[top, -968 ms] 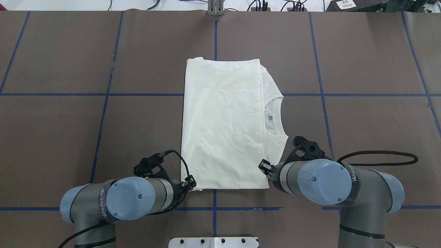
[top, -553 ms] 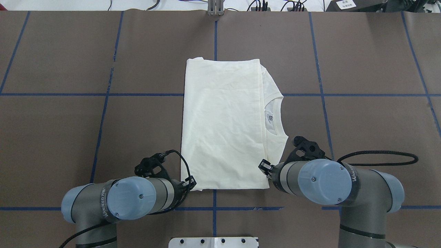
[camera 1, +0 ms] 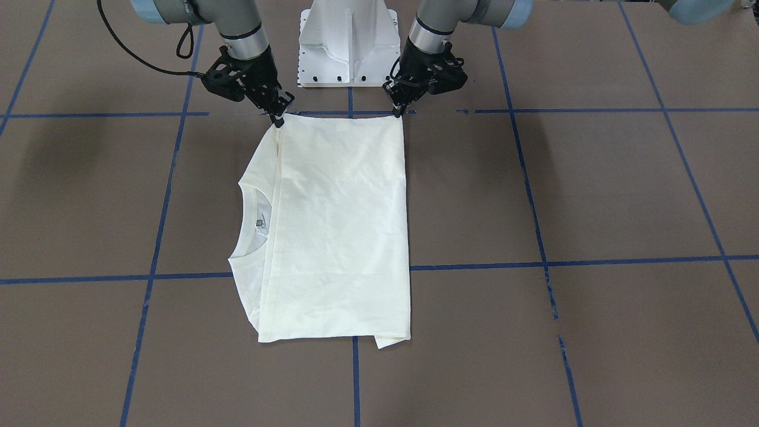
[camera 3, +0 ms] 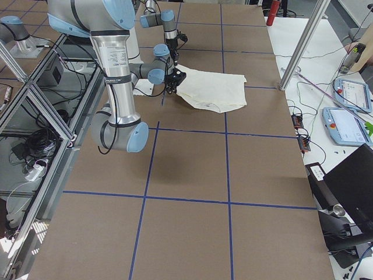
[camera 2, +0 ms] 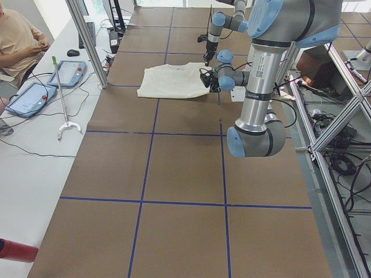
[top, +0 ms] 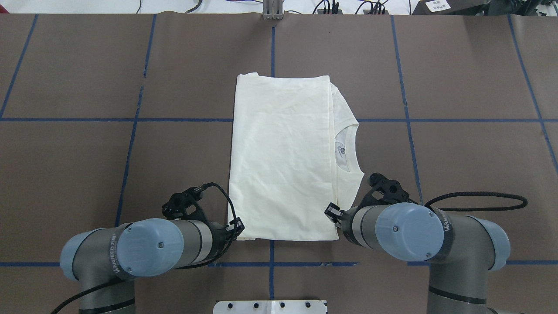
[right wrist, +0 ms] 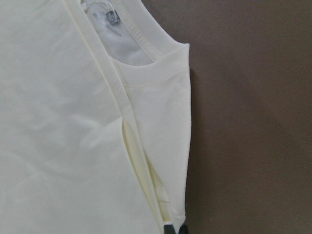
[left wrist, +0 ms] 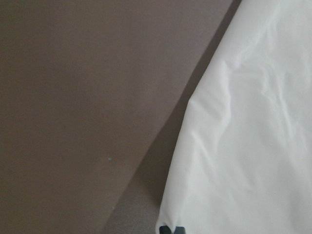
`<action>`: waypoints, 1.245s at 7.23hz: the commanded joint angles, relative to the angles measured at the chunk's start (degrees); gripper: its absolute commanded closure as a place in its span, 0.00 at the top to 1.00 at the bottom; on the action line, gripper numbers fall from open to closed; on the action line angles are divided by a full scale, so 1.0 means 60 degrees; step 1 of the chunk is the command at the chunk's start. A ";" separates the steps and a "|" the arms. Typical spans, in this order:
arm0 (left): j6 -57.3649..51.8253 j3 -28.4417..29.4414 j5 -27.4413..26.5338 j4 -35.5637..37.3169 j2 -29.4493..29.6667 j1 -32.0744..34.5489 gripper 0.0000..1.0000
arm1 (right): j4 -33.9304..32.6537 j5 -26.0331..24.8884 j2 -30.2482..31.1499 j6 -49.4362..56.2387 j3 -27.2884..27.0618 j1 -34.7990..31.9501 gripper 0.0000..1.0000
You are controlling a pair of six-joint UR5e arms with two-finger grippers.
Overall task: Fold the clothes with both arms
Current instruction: 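Grasp the near corners of the folded shirt with both grippers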
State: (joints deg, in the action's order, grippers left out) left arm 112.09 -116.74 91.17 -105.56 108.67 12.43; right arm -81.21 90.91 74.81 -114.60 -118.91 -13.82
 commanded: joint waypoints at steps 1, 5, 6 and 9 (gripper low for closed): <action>0.0155 -0.0698 -0.0049 0.0147 -0.0401 -0.0312 0.00 | 0.0000 0.0009 0.0099 -0.0002 -0.0395 0.0514 0.00; 0.1227 -0.1579 -0.0430 0.1041 -0.0022 -0.1283 0.00 | 0.0000 0.0024 0.1112 0.0012 -0.1685 0.0841 0.00; 0.0501 -0.1448 -0.0430 0.1041 0.0225 -0.0440 0.00 | 0.0000 0.0053 0.1067 0.0070 -0.1628 0.0201 0.00; -0.1959 -0.0044 -0.0372 0.1041 0.1500 0.1731 0.00 | -0.0015 0.2184 -0.0829 0.0493 0.0383 -0.2726 0.00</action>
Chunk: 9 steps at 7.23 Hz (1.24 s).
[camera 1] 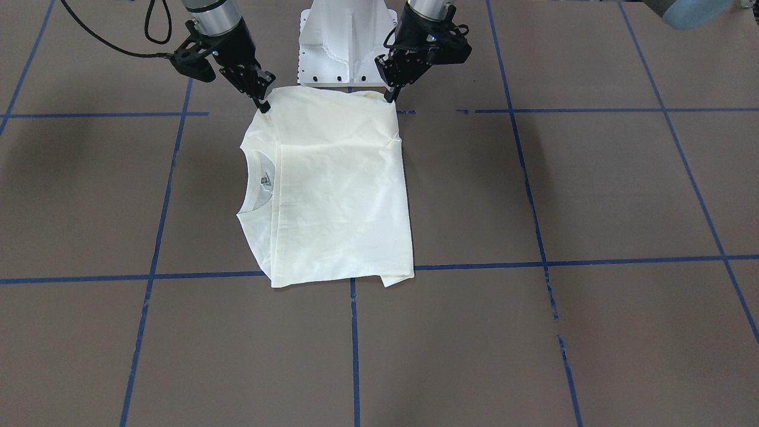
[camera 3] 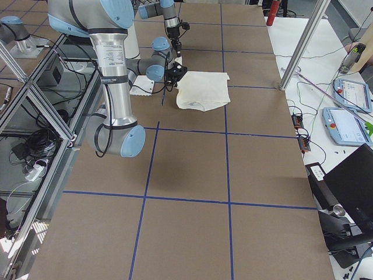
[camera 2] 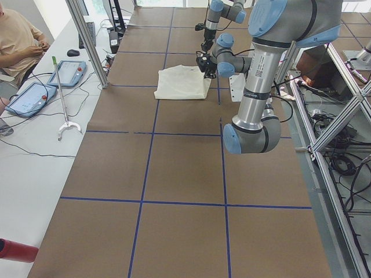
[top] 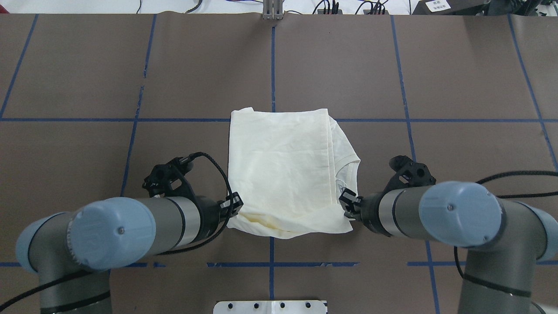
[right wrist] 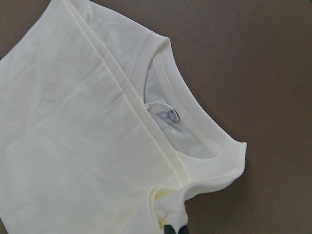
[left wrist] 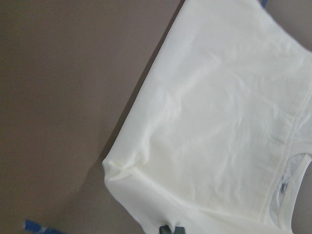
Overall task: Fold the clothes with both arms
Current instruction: 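Lift the near edge and fold it over toward the far edge with both grippers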
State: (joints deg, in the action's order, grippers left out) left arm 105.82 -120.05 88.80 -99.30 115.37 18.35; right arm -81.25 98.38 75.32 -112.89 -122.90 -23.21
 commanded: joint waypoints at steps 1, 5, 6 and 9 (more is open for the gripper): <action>-0.1242 0.1105 0.0039 -0.0104 0.0589 0.1170 0.00 | -0.0023 0.1064 -0.1518 0.0836 0.1828 -0.1708 0.00; -0.1917 0.3786 -0.0020 -0.1538 0.1673 0.1891 0.00 | 0.0123 0.1109 -0.2621 0.1529 0.4015 -0.2328 0.00; -0.1977 0.4502 -0.0020 -0.1947 0.1936 0.2096 0.00 | 0.0123 0.1138 -0.2927 0.1647 0.4570 -0.2474 0.00; -0.2490 0.5955 -0.0034 -0.2988 0.2362 0.2580 0.00 | 0.0167 0.1633 -0.4099 0.2406 0.6430 -0.3059 0.00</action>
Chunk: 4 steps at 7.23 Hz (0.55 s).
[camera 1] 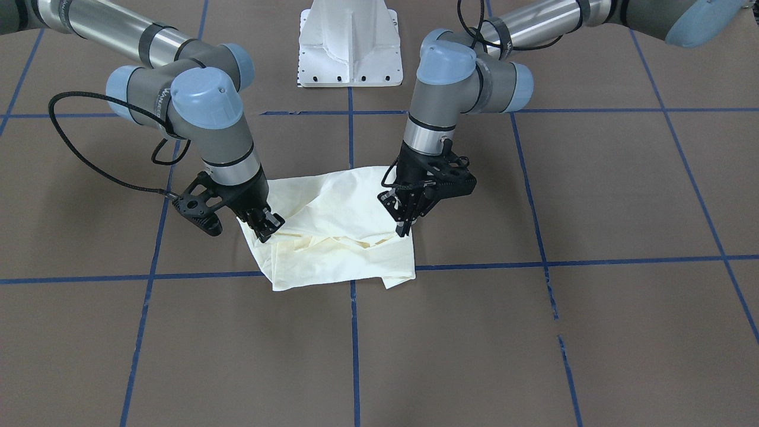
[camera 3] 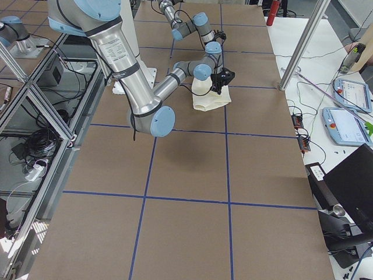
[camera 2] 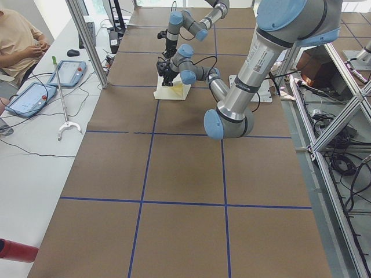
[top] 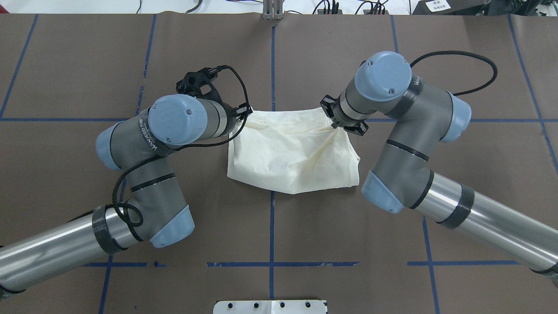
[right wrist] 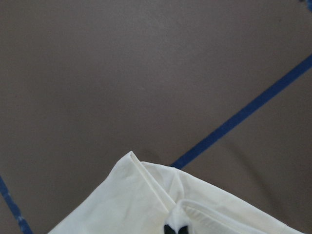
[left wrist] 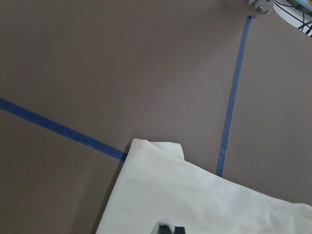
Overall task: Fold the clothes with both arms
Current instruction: 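Lift the near edge and fold it over toward the far edge with both grippers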
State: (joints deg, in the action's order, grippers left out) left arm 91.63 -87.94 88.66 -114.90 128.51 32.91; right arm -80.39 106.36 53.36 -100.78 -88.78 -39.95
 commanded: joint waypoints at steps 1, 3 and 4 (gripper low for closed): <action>-0.0400 0.0928 -0.0185 -0.0405 0.0289 0.0169 0.00 | 0.0837 0.0334 -0.0600 0.0419 0.1445 -0.0343 0.00; -0.0928 0.1252 -0.0377 -0.0406 0.0276 0.0183 0.00 | 0.1709 0.0755 -0.0631 0.0419 0.2096 -0.0649 0.00; -0.0989 0.1253 -0.0378 -0.0406 0.0247 0.0198 0.00 | 0.1709 0.1049 -0.0732 0.0448 0.2140 -0.0840 0.00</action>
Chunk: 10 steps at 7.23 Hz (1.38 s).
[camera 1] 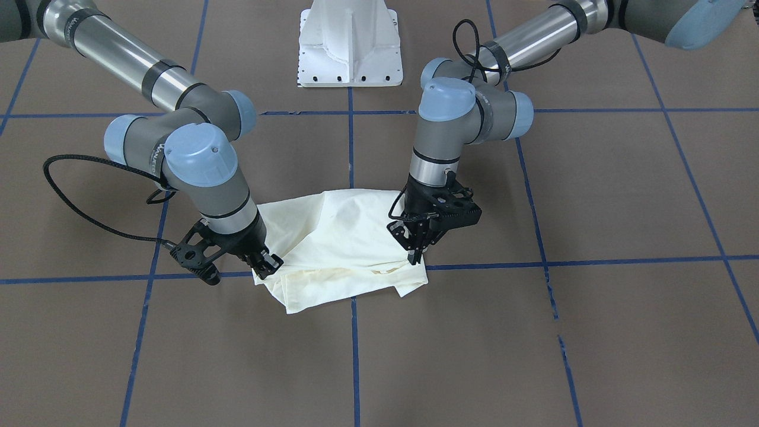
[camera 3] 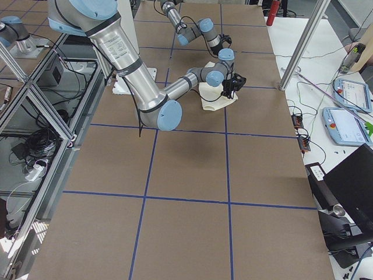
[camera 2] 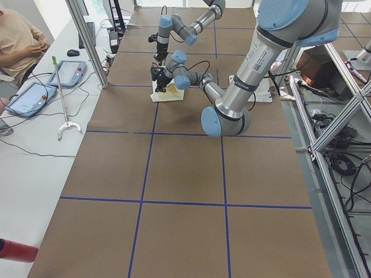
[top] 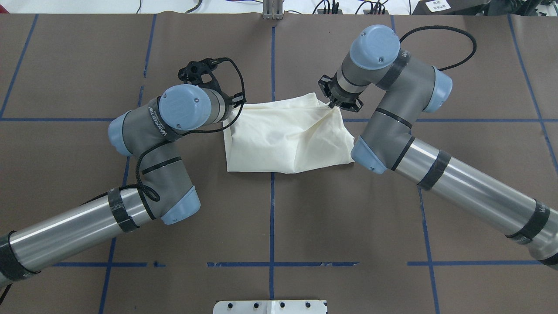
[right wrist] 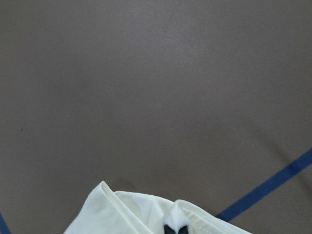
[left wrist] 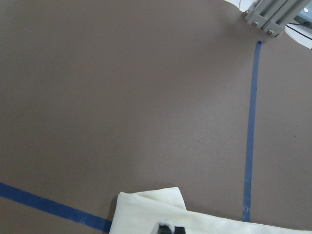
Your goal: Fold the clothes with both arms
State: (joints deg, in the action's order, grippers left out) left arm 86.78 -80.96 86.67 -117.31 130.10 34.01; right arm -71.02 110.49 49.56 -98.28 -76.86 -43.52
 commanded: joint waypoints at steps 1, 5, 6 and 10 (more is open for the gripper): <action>-0.0733 0.0076 -0.0045 0.0025 -0.0120 0.0045 0.00 | 0.0162 0.0364 -0.0508 0.0062 0.0690 -0.0247 0.00; -0.1675 -0.0040 0.0318 -0.0222 -0.0311 0.0965 0.54 | 0.0235 0.0379 -0.0790 0.0106 0.1150 -0.0247 0.00; -0.1632 -0.0549 0.0756 -0.0223 -0.0674 0.0939 0.46 | 0.0235 0.0379 -0.0819 0.0106 0.1150 -0.0261 0.00; -0.1223 -0.1815 0.1185 -0.0223 -0.1835 -0.0669 0.00 | 0.0235 0.0364 -0.0834 0.0106 0.1194 -0.0335 0.00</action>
State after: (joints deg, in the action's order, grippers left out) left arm 78.31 -91.74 93.24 -118.51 119.57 32.90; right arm -69.60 112.68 44.56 -97.65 -69.72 -45.41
